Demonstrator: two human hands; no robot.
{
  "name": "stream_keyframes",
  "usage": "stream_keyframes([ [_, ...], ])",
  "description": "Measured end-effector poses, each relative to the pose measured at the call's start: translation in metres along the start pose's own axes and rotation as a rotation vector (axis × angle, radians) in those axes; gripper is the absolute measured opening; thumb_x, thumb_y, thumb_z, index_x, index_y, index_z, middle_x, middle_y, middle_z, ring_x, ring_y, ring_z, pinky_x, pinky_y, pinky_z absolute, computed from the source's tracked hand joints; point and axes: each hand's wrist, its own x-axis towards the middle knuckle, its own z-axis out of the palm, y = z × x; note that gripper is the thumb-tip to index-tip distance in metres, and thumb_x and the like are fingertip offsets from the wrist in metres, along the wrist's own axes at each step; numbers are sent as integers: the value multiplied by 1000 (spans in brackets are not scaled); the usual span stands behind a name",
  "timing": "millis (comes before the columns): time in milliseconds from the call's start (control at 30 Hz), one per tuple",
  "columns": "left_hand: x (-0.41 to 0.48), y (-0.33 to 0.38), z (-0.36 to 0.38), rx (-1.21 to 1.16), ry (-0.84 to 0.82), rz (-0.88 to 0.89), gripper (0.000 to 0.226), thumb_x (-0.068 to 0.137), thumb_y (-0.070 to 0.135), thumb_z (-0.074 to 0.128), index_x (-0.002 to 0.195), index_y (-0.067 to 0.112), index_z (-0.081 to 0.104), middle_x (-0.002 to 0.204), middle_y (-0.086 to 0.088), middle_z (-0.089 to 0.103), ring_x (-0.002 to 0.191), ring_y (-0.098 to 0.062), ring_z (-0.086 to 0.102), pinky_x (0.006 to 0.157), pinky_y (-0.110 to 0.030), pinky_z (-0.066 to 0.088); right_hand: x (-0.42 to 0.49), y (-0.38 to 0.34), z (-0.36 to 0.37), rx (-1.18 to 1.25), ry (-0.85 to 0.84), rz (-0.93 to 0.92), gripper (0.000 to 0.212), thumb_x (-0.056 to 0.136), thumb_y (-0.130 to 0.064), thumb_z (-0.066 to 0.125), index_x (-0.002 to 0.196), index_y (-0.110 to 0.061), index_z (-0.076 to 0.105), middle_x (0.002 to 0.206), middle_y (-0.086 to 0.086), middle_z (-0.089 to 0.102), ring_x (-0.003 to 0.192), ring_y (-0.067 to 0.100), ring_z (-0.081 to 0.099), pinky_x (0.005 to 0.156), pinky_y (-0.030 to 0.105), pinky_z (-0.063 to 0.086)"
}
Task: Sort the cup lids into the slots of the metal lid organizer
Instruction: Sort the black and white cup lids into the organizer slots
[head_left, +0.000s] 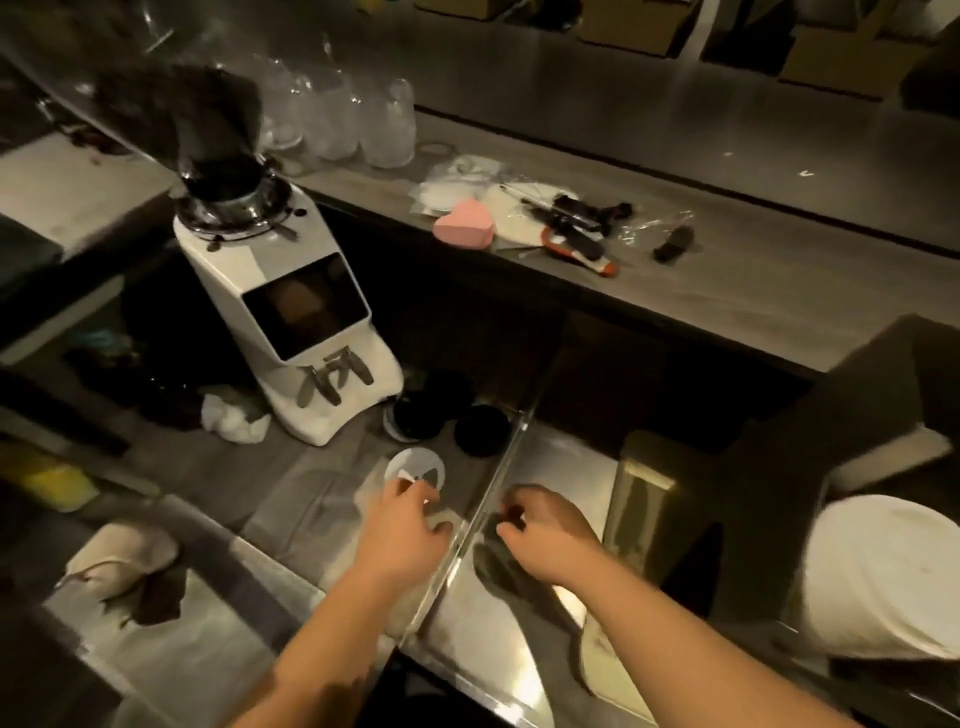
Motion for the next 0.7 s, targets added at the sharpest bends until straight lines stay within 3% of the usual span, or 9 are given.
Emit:
stream_keyframes([
  [100,36,-18,11,170,-23,-76,65,86,41,67,143,25,42,153,-6,29,145,-29,22,114,-42,30,53,-4,27,-50,-25,13,30,91,-27,54,121,-25,60,125,2,57,107,24,60,89,30,48],
  [200,74,-30,27,265,-119,-104,64,95,36,55,152,26,28,162,-17,13,152,-36,0,120,-54,17,97,-6,44,-34,23,29,46,91,-25,53,137,-29,49,143,-1,45,116,30,58,96,36,49],
  [333,90,-43,44,357,-239,-109,68,95,46,57,152,20,31,165,-24,-2,152,-39,-12,121,-55,8,136,7,55,-170,30,40,55,91,-17,54,143,-26,42,145,3,42,117,33,58,97,40,49],
  [433,83,-46,47,346,-160,-87,56,96,48,55,144,21,46,165,-22,0,152,-40,-4,122,-52,10,152,16,64,-270,47,57,51,88,-5,56,137,-19,50,139,7,47,114,31,58,93,38,50],
  [533,72,-59,49,215,-66,-27,37,90,50,62,121,29,66,162,-19,17,149,-40,15,117,-51,26,160,16,68,-324,93,26,37,89,-7,58,124,-18,61,129,7,58,112,28,59,89,33,49],
  [600,65,-64,41,-1,5,-25,9,82,50,72,87,42,69,155,-15,34,142,-39,32,107,-52,40,154,13,68,-317,155,-27,27,91,-11,56,116,-17,65,120,6,61,106,26,61,81,29,46],
  [633,62,-64,36,-144,32,-34,13,79,50,73,74,44,63,151,-12,40,138,-37,39,103,-50,43,148,12,68,-234,202,-59,22,92,-11,56,111,-16,65,113,6,62,101,26,61,77,27,43],
  [700,51,-61,20,-462,61,-98,15,78,48,72,72,37,64,146,-7,47,131,-29,48,101,-42,44,128,4,60,24,308,-88,11,95,-12,56,101,-17,63,98,3,62,90,25,62,71,22,39],
])
